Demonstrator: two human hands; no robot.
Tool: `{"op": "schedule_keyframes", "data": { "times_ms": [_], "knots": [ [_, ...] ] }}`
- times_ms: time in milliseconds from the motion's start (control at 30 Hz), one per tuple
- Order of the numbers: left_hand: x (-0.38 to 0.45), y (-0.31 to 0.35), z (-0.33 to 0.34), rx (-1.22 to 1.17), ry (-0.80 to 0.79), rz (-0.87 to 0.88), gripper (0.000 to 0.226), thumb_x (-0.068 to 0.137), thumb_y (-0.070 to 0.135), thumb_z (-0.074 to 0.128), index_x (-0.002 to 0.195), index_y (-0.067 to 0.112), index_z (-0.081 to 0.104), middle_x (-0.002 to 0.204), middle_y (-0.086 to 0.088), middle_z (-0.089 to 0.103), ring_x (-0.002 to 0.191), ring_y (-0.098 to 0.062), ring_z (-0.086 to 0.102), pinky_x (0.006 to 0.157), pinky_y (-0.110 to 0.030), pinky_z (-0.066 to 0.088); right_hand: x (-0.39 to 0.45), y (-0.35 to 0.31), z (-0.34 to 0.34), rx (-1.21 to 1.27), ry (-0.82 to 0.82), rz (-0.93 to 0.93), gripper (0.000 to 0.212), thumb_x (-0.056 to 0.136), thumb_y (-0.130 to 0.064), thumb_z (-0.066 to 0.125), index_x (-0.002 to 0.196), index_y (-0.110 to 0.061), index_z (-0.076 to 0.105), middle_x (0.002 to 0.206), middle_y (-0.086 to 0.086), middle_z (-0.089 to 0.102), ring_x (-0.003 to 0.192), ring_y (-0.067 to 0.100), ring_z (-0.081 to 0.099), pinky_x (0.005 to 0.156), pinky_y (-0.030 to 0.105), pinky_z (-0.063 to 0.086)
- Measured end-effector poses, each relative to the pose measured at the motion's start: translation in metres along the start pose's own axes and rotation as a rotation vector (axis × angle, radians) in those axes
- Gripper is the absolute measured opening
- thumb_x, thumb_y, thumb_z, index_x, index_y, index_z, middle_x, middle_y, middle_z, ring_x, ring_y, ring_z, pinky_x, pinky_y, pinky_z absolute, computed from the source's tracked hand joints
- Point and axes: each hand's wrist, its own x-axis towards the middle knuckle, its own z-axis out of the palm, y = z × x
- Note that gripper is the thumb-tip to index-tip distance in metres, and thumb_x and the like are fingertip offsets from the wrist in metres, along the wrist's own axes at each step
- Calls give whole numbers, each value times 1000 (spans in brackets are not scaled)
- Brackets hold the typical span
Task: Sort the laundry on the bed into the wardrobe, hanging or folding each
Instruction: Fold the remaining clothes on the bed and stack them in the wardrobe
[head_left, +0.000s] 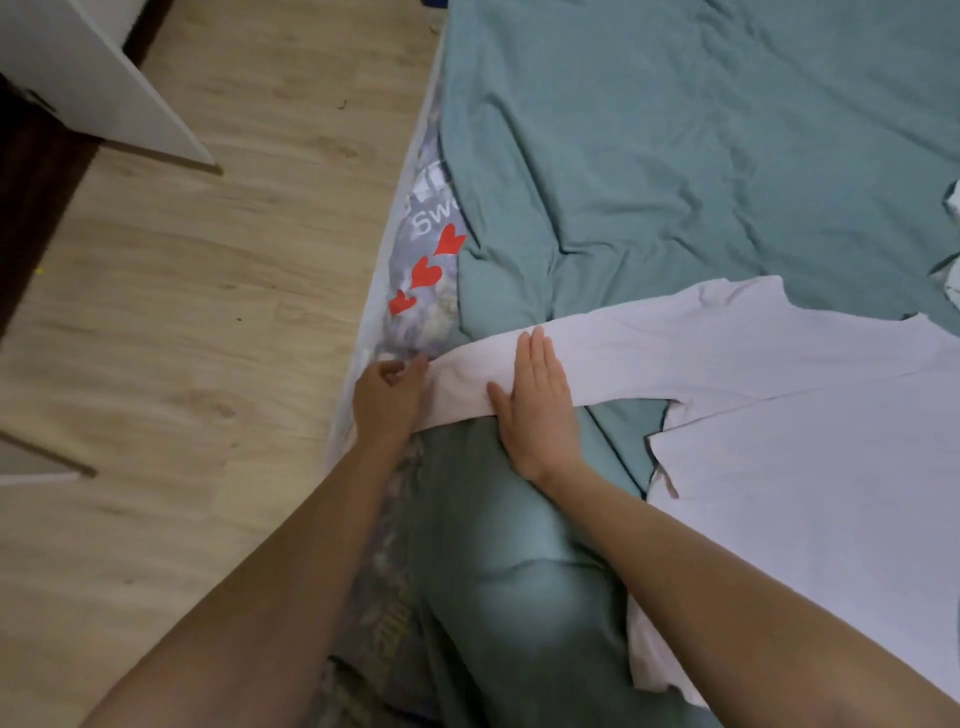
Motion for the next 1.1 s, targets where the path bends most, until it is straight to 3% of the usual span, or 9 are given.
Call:
{"op": "schedule_keyframes", "data": {
  "times_ms": [133, 300, 400, 533, 700, 767, 867, 967, 1100],
  "knots": [
    [1, -8, -10, -95, -41, 79, 30, 86, 31, 70, 80, 2, 70, 78, -12, 65, 57, -1, 45, 59, -22, 38, -2, 3, -4, -23, 101, 33, 74, 95, -48, 15, 151, 0, 11, 159, 15, 7, 148, 26, 5, 120, 31, 0],
    [1, -21, -24, 28, -213, 235, 22, 88, 35, 67, 87, 13, 68, 73, 8, 60, 61, 2, 48, 54, -12, 38, -4, -5, -2, 24, 123, 105, 76, 93, -50, 12, 151, 0, 8, 160, 15, 4, 148, 25, 2, 120, 32, -2],
    [5, -20, -31, -84, -132, 266, 24, 91, 22, 65, 75, 4, 64, 63, 2, 50, 50, 0, 39, 50, -16, 32, -5, -15, 1, 87, 109, 120, 71, 96, -45, 19, 152, -4, 4, 160, 12, -1, 148, 22, -3, 120, 32, -4],
    [4, -8, -36, -298, -60, 200, 21, 95, 17, 58, 79, 5, 61, 67, 4, 52, 59, 0, 43, 54, -17, 35, -4, -27, 6, 169, 165, 180, 68, 96, -45, 18, 153, -12, 5, 160, 12, -2, 148, 21, -5, 119, 34, -5],
    [0, 0, -35, -434, -61, 146, 20, 94, 18, 59, 86, 1, 64, 72, -1, 59, 66, -6, 52, 55, -21, 43, -11, -13, 9, 24, 16, -56, 64, 97, -51, 10, 154, -22, 10, 161, 6, -1, 148, 19, -6, 118, 34, -8],
    [-3, 7, -36, -471, -94, 138, 24, 93, 22, 61, 85, 0, 66, 73, -3, 59, 69, -11, 52, 57, -26, 43, -12, -14, -10, 299, -2, -7, 53, 102, -42, 25, 149, -17, 30, 158, 5, 21, 147, 16, 12, 120, 32, 3],
    [-17, 28, -33, -457, -152, 162, 27, 93, 24, 62, 85, -2, 68, 75, -5, 60, 69, -12, 52, 60, -26, 43, -7, -21, -56, 995, 94, 389, 39, 103, -33, 36, 118, -7, 61, 124, 9, 63, 116, 20, 59, 108, 36, 40],
    [-46, 57, -21, -403, -343, 183, 18, 96, 19, 57, 86, 11, 69, 81, -4, 66, 75, -13, 58, 72, -26, 49, -7, -12, -100, 1445, -13, 685, 52, 102, -42, 35, 112, 2, 58, 104, 20, 68, 90, 30, 67, 87, 40, 52],
    [-82, 75, 11, -311, -599, 282, 15, 92, 15, 62, 80, 17, 72, 78, 5, 71, 76, -11, 63, 82, -31, 52, -21, 12, -144, 1573, -253, 796, 57, 97, -54, 37, 99, -2, 60, 82, 16, 71, 71, 26, 71, 64, 36, 61]
  ]
}}
